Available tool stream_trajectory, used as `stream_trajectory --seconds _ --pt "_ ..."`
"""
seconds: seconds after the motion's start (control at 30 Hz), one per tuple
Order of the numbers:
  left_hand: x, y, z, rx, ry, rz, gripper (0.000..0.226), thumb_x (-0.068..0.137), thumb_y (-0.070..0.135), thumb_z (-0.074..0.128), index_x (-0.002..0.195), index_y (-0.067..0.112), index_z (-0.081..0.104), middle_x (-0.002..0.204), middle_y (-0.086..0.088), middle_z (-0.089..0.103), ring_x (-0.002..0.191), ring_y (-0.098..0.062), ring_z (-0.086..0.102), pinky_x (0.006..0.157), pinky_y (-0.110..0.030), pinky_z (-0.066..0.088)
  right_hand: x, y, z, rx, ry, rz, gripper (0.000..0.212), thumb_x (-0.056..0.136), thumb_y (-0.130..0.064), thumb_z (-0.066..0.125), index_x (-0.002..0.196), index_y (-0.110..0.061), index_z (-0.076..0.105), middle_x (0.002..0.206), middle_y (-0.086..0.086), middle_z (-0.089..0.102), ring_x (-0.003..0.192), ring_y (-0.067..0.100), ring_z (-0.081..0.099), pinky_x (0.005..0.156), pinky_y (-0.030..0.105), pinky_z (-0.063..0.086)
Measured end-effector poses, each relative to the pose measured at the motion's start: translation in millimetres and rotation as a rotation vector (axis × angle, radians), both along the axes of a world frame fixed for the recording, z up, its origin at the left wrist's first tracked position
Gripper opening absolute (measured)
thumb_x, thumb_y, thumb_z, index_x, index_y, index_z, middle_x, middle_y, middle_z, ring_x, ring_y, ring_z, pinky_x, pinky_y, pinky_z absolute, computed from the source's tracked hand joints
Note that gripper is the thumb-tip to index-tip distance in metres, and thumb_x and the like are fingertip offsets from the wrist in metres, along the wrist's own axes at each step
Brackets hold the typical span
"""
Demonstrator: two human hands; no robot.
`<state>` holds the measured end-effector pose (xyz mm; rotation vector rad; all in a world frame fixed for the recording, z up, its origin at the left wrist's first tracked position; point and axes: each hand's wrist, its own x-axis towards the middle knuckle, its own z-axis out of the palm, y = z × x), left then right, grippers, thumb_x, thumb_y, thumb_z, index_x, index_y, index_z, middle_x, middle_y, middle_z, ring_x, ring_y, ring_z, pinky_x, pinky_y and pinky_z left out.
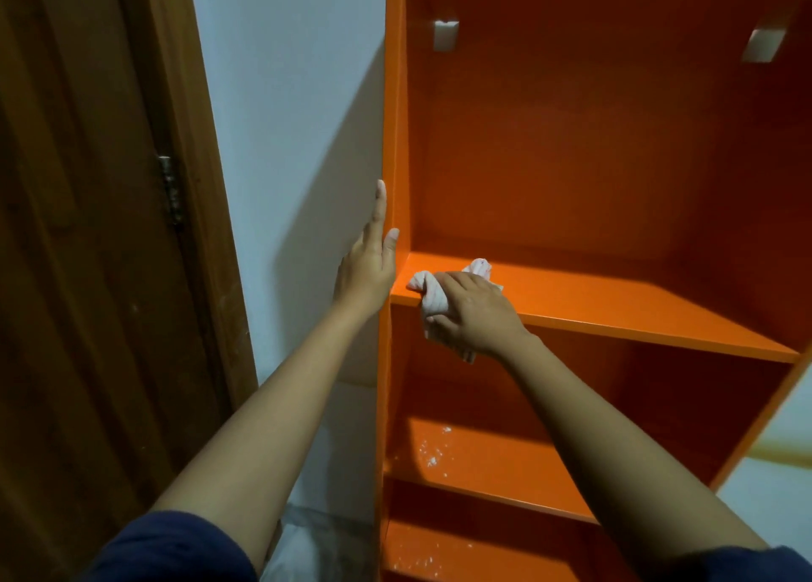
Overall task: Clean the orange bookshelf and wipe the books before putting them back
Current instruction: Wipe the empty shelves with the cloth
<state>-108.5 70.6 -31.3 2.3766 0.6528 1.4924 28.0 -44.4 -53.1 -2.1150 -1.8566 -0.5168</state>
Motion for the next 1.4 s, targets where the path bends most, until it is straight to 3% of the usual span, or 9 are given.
stream_trajectory --seconds 0.13,0.2,0.33,0.63,0.8,0.9,1.07,1.23,1.4 --pt "7 -4 -13 0.010 0.012 0.020 0.066 0.101 0.025 0.033 0.145 0.037 -0.014 0.155 -0.014 0.020 0.113 -0.048 0.051 0.084 -0.052 0.050 24 -40 -1 0.007 -0.001 -0.103 0.059 0.090 -0.048 0.052 0.139 -0.019 0.038 0.142 0.002 0.043 0.129 0.022 0.037 0.102 0.034 0.031" --pt "10 -5 -20 -0.005 0.013 0.030 0.071 0.099 0.023 0.035 0.145 0.036 -0.017 0.158 -0.009 0.011 0.125 -0.046 0.043 0.091 -0.056 0.047 33 -59 -2 0.023 0.005 -0.148 0.058 0.091 -0.046 0.052 0.140 -0.019 0.037 0.143 0.002 0.042 0.130 0.022 0.037 0.104 0.033 0.030" --pt "12 -14 -28 -0.064 0.011 0.072 0.075 0.098 0.015 0.039 0.147 0.032 -0.015 0.155 -0.014 0.020 0.131 -0.040 0.039 0.094 -0.052 0.044 52 -92 -4 0.052 0.028 -0.232 0.055 0.089 -0.040 0.057 0.137 -0.017 0.042 0.140 0.004 0.046 0.127 0.023 0.040 0.102 0.033 0.030" --pt "-1 -26 -49 -0.214 0.076 0.031 0.074 0.099 0.018 0.039 0.143 0.037 -0.017 0.130 -0.025 0.048 0.088 -0.042 0.059 0.072 -0.045 0.051 78 -146 -14 0.232 0.122 -0.384 0.047 0.083 -0.018 0.067 0.128 -0.010 0.054 0.128 0.010 0.057 0.119 0.030 0.047 0.098 0.037 0.031" --pt "-6 -26 -60 -0.248 0.056 -0.032 0.069 0.100 0.024 0.038 0.145 0.037 -0.014 0.147 -0.018 0.037 0.108 -0.042 0.056 0.088 -0.049 0.048 93 -178 -17 0.328 0.202 -0.476 0.044 0.079 -0.009 0.067 0.121 -0.004 0.057 0.122 0.018 0.058 0.115 0.037 0.048 0.095 0.044 0.033" --pt "-6 -28 -69 -0.270 0.058 -0.040 0.068 0.101 0.026 0.036 0.145 0.038 -0.014 0.148 -0.016 0.035 0.107 -0.039 0.056 0.087 -0.046 0.049 90 -189 -33 0.457 0.208 -0.467 0.043 0.082 -0.007 0.061 0.124 -0.001 0.055 0.124 0.022 0.056 0.117 0.040 0.048 0.098 0.048 0.034" --pt "-9 -29 -97 -0.254 0.035 -0.085 0.072 0.100 0.024 0.036 0.138 0.051 -0.019 0.140 -0.023 0.043 0.098 -0.044 0.058 0.083 -0.052 0.051 47 -195 -78 0.711 0.582 -0.423 0.055 0.086 0.005 0.048 0.139 -0.008 0.042 0.128 0.009 0.055 0.115 0.008 0.045 0.092 0.015 0.034" --pt "-12 -36 -144 -0.312 0.060 -0.071 0.069 0.101 0.023 0.035 0.140 0.049 -0.016 0.145 -0.020 0.036 0.110 -0.041 0.055 0.085 -0.052 0.051 37 -197 -170 0.596 0.837 -0.594 0.055 0.095 -0.008 0.049 0.146 -0.012 0.029 0.134 0.017 0.052 0.116 0.026 0.052 0.080 0.023 0.035" --pt "-10 -43 -202 -0.365 0.049 -0.052 0.063 0.102 0.027 0.030 0.138 0.054 -0.015 0.150 -0.018 0.028 0.116 -0.046 0.049 0.086 -0.055 0.051 59 -194 -236 0.543 0.913 -0.796 0.052 0.095 -0.008 0.047 0.145 -0.008 0.030 0.135 0.024 0.046 0.122 0.037 0.045 0.093 0.036 0.037"
